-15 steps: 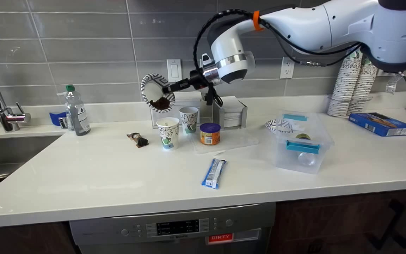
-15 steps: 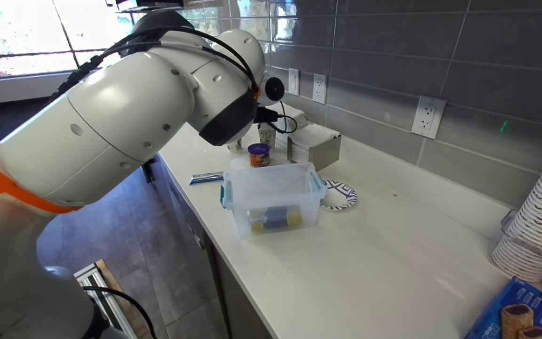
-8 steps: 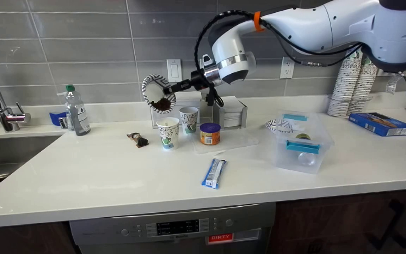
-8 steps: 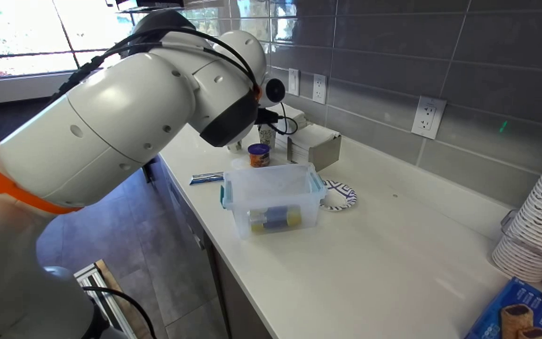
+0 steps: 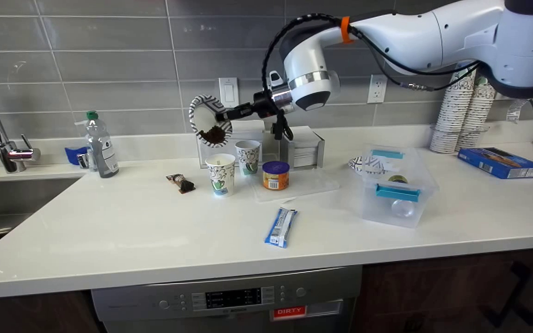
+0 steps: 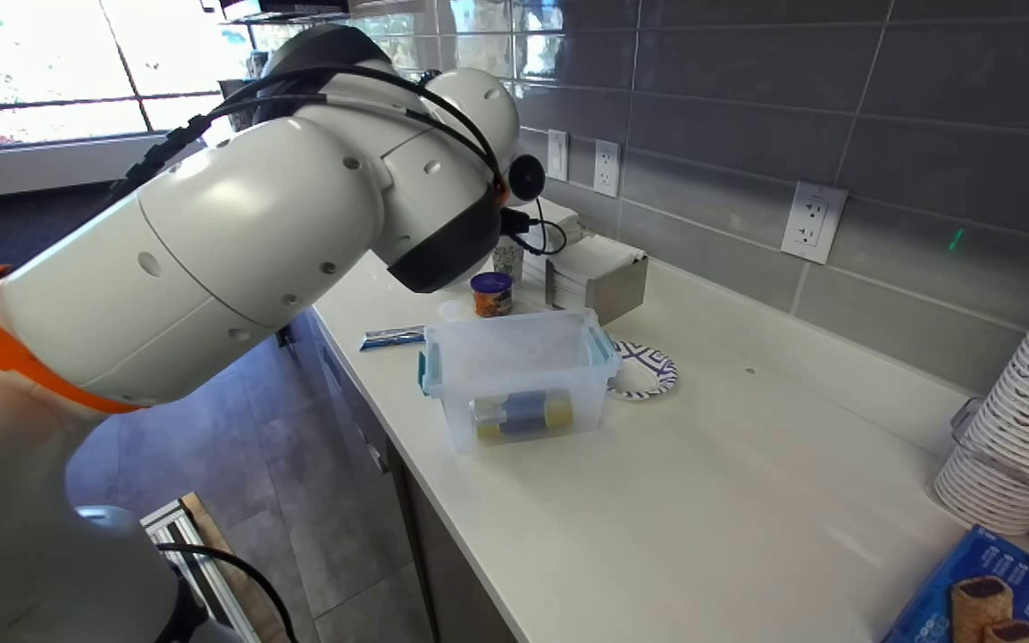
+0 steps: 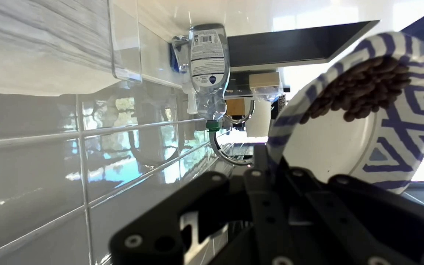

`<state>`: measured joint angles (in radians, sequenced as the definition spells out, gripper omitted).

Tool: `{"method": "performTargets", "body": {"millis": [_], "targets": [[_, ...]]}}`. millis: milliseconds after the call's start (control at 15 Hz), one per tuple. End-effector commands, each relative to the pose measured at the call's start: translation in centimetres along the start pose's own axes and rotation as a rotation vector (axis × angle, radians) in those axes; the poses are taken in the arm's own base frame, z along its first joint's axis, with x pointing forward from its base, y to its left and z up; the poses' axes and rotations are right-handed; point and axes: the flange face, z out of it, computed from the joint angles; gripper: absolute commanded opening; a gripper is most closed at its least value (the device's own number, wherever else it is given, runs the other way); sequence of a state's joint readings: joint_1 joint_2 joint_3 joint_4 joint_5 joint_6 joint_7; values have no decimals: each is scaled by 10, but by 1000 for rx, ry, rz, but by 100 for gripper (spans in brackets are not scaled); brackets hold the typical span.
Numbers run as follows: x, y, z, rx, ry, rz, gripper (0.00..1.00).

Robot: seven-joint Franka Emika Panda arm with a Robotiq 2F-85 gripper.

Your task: Pour the contents in the plate into the cup

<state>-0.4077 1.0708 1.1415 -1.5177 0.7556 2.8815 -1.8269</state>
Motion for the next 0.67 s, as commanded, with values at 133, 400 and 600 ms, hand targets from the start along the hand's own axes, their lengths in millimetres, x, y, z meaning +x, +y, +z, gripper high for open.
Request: {"method": "performTargets", "body": {"millis": [133,400,600], "targets": [[-15,-13,2,41,51,-44,1],[-22,-16,4,50,73,-74,1],[-26,-14,5,50,90,-94,1]]}}
